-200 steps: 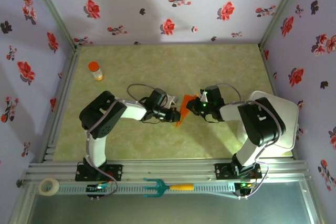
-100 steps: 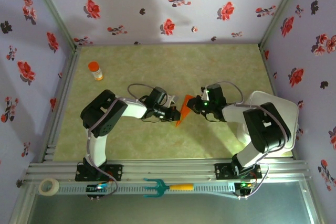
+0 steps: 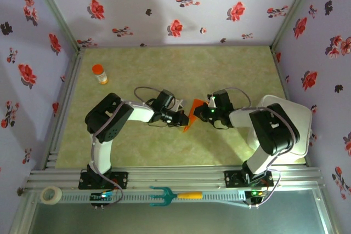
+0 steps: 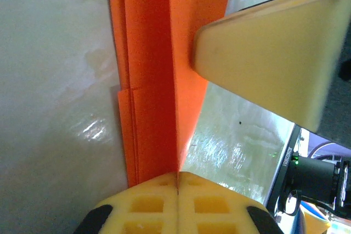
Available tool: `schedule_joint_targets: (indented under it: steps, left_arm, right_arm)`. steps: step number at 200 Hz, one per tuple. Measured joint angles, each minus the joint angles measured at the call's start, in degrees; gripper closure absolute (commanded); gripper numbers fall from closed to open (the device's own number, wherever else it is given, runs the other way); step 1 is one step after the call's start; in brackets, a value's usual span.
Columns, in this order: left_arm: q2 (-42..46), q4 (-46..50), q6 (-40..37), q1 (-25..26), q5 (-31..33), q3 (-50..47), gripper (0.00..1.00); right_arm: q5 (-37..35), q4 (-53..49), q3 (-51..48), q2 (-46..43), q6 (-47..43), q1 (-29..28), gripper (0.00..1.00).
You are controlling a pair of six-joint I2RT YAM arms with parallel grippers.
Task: Fold a paper plane with a square sheet of paper (pick it up from the middle)
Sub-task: Fold the wing for the fifth time at the center of the table.
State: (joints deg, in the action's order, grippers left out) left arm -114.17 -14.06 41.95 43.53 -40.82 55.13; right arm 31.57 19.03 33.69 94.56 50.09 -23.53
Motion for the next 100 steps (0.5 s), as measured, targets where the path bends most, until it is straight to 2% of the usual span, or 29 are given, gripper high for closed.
schedule_joint_targets:
  steps: [100]
  left_arm:
    - [-0.22,2.14,-0.04,0.00,-0.02,1.09,1.00]
  right_arm:
    - [-1.31,-0.44,0.07,1.79,-0.20,1.14,0.91]
